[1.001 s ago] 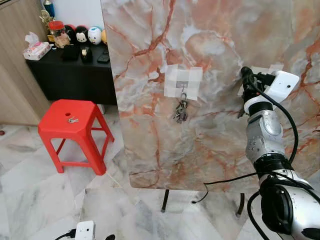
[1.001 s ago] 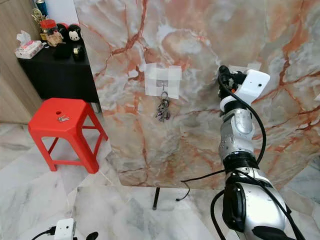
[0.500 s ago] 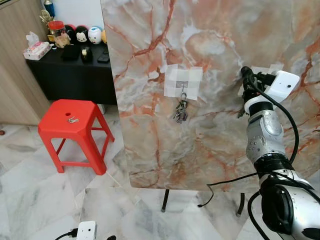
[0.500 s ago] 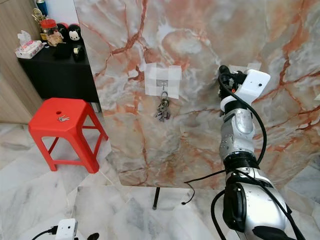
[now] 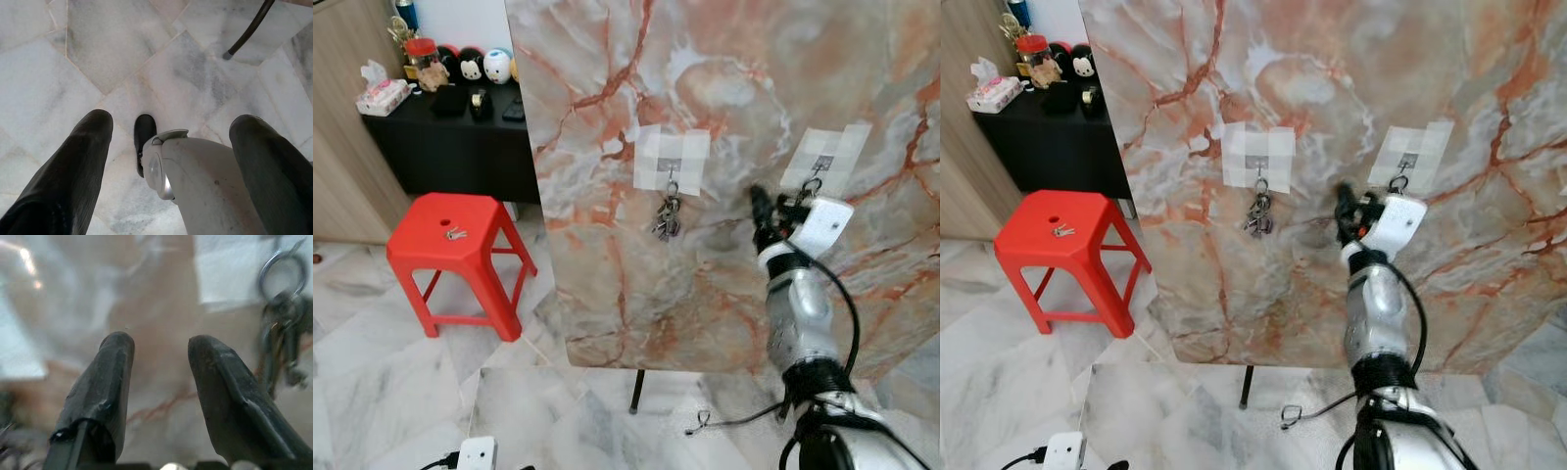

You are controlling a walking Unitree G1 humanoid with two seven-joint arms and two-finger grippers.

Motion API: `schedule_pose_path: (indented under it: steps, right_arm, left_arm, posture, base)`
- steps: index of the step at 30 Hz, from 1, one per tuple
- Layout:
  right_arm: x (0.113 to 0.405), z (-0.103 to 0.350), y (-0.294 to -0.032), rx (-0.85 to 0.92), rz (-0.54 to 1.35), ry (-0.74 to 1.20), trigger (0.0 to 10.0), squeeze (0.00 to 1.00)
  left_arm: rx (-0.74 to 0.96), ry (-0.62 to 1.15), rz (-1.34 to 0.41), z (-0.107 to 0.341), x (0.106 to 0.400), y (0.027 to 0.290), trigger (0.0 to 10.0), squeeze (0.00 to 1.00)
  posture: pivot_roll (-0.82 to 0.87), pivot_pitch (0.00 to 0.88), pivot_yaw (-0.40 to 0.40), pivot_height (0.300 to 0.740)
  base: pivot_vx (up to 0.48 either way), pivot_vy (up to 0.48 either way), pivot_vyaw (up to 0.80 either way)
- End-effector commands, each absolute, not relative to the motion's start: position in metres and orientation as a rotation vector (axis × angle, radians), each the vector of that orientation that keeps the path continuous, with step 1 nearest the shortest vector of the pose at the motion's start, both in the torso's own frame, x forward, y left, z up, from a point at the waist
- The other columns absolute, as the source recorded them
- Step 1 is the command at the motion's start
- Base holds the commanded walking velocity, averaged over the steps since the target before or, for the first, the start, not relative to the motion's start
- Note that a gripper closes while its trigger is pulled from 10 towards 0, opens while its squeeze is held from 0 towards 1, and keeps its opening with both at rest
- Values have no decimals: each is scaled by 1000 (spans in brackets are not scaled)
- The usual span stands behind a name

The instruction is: Hang keys on a hook

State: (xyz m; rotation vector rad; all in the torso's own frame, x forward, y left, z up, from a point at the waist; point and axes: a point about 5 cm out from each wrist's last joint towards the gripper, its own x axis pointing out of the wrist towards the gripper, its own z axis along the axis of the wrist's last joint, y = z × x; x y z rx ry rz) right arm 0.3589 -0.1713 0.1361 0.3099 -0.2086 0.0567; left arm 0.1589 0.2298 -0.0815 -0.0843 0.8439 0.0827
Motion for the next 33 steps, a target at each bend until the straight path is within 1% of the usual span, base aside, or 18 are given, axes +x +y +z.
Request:
schedule_pose_path:
  steps: [1,6,7,9,10,11,12,13,14,18,20,22,23,24,25,28,30,33]
  right_arm:
    - [357,143,-170,290,92,-239,10000,0]
    - [348,122,-171,272,102,-151,10000,0]
    - [344,110,-169,288,125,-105,10000,0]
    - [342,106,-168,299,136,-85,10000,0]
    - [329,70,-166,258,165,74,10000,0]
    - [323,54,-166,244,173,149,10000,0]
    - [323,54,-166,244,173,149,10000,0]
    - [311,33,-165,208,182,250,10000,0]
    - [297,10,-167,214,163,363,10000,0]
    - [271,-21,-174,176,91,543,10000,0]
    - [243,-46,-181,180,-9,699,10000,0]
    - [237,-51,-182,186,-25,730,10000,0]
    - [225,-60,-183,187,-55,786,10000,0]
    - [225,-60,-183,187,-55,786,10000,0]
    - [208,-71,-187,179,-108,856,10000,0]
    - [186,-83,-186,157,-134,934,10000,0]
    - [182,-85,-182,136,-93,942,10000,0]
    - [178,-87,-181,145,-116,953,10000,0]
  left_arm:
    - [-87,883,84,-86,150,229,10000,0]
    - [-89,882,77,-86,152,224,10000,0]
    - [-95,882,78,-87,152,224,10000,0]
    - [-99,882,80,-87,152,223,10000,0]
    - [-99,882,84,-87,153,223,10000,0]
    - [-104,880,95,-87,153,223,10000,0]
    - [-104,880,95,-87,153,223,10000,0]
    - [-111,880,114,-87,152,225,10000,0]
    - [-103,885,111,-87,152,226,10000,0]
    - [-101,887,109,-87,151,225,10000,0]
    - [-100,890,101,-87,151,224,10000,0]
    - [-98,890,97,-88,151,223,10000,0]
    - [-100,890,98,-88,150,223,10000,0]
    - [-100,890,98,-88,150,223,10000,0]
    - [-100,891,97,-88,150,222,10000,0]
    - [-102,895,104,-89,149,222,10000,0]
    - [-105,901,116,-89,147,222,10000,0]
    - [-108,908,119,-90,146,223,10000,0]
  posture:
    - [124,60,-41,740]
    - [114,63,-46,740]
    - [111,64,-46,740]
    - [109,63,-45,740]
    - [109,62,-46,740]
    - [109,62,-46,740]
    - [109,62,-46,740]
    - [110,62,-48,740]
    - [111,62,-49,740]
    - [113,59,-52,740]
    - [118,57,-53,740]
    - [118,57,-53,740]
    - [112,54,-54,740]
    - [112,54,-54,740]
    - [115,52,-57,740]
    - [132,44,-64,740]
    - [131,37,-61,740]
    - [119,33,-56,740]
  base:
    - [0,0,0]
    - [0,0,0]
    - [0,0,0]
    - [0,0,0]
    - [0,0,0]
    - [0,0,0]
    - [0,0,0]
    - [0,0,0]
    - [0,0,0]
    - [0,0,0]
    - [0,0,0]
    - [0,0,0]
    - [0,0,0]
    - [0,0,0]
    - [0,0,0]
    - [0,0,0]
    - [0,0,0]
    - [0,0,0]
